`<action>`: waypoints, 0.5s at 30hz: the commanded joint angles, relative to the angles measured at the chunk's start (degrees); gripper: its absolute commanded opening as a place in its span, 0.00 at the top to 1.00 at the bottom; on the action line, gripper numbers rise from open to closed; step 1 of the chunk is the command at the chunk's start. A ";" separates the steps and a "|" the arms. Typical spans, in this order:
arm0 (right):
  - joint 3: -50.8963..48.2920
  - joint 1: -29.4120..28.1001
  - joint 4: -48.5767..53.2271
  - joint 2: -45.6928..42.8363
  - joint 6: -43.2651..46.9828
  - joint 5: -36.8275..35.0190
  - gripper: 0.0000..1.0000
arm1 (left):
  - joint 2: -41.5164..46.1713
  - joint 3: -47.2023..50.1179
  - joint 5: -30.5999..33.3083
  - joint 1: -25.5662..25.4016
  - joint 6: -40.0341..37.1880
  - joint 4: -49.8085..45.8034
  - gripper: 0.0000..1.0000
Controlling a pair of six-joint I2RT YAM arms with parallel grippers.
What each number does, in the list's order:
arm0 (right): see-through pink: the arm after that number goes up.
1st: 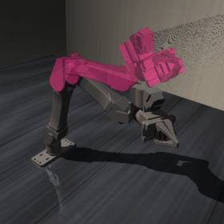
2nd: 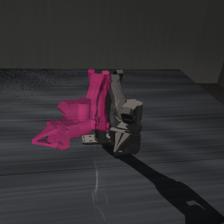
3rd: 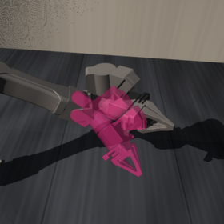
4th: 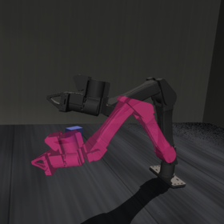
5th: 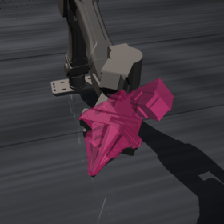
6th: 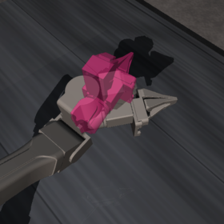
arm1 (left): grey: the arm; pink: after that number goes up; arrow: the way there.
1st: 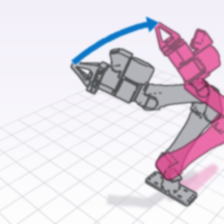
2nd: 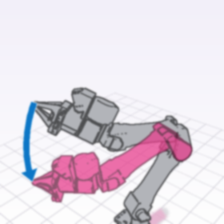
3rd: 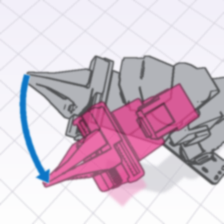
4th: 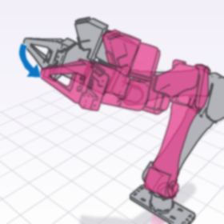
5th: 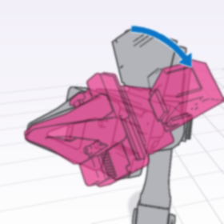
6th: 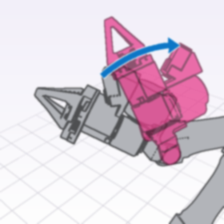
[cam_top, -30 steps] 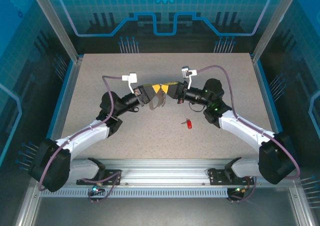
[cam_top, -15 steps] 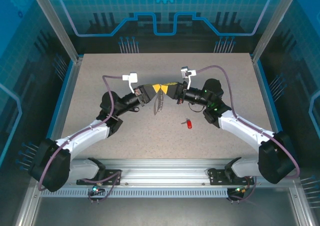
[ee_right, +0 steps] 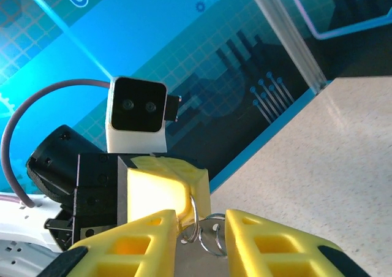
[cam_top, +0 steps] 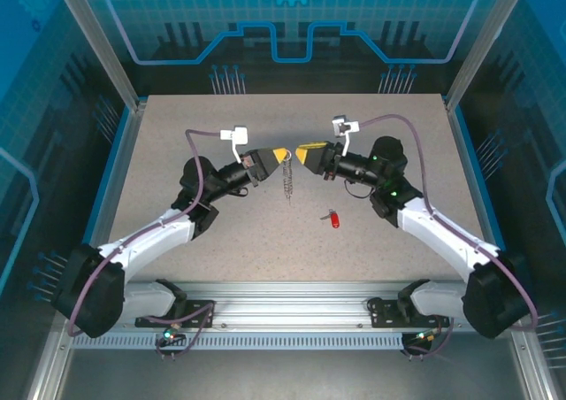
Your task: Put the keys on the keyring
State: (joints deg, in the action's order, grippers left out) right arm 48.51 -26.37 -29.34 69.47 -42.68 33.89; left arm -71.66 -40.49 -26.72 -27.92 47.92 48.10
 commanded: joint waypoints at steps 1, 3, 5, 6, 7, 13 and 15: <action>0.16 1.70 5.18 -3.78 3.10 1.31 0.71 | 0.05 -4.34 -4.65 -0.30 -4.82 -3.66 1.00; 0.16 2.33 7.14 -5.03 4.19 2.43 0.71 | -0.45 -6.40 -7.24 -0.25 -7.37 -7.37 1.00; 0.46 2.64 8.86 -5.82 5.47 4.10 0.70 | -1.08 -8.71 -10.29 -0.28 -10.15 -11.56 1.00; 0.66 2.64 9.89 -6.24 6.21 4.85 0.70 | -1.48 -10.10 -11.83 -0.29 -11.70 -13.91 1.00; 0.79 2.68 10.62 -6.57 6.82 5.59 0.69 | -1.85 -11.37 -13.26 -0.31 -13.32 -16.20 1.00; 1.09 2.66 13.05 -7.72 9.16 8.90 0.68 | -2.87 -17.12 -16.64 -0.22 -21.04 -27.22 1.00; 0.92 2.79 13.24 -7.93 9.41 9.38 0.68 | -3.09 -18.52 -16.94 -0.29 -22.72 -29.60 1.00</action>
State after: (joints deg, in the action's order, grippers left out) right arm 48.51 -24.29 -18.15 63.13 -35.35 40.60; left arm -74.37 -55.90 -40.45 -27.92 31.11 24.29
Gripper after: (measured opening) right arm 0.322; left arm 0.065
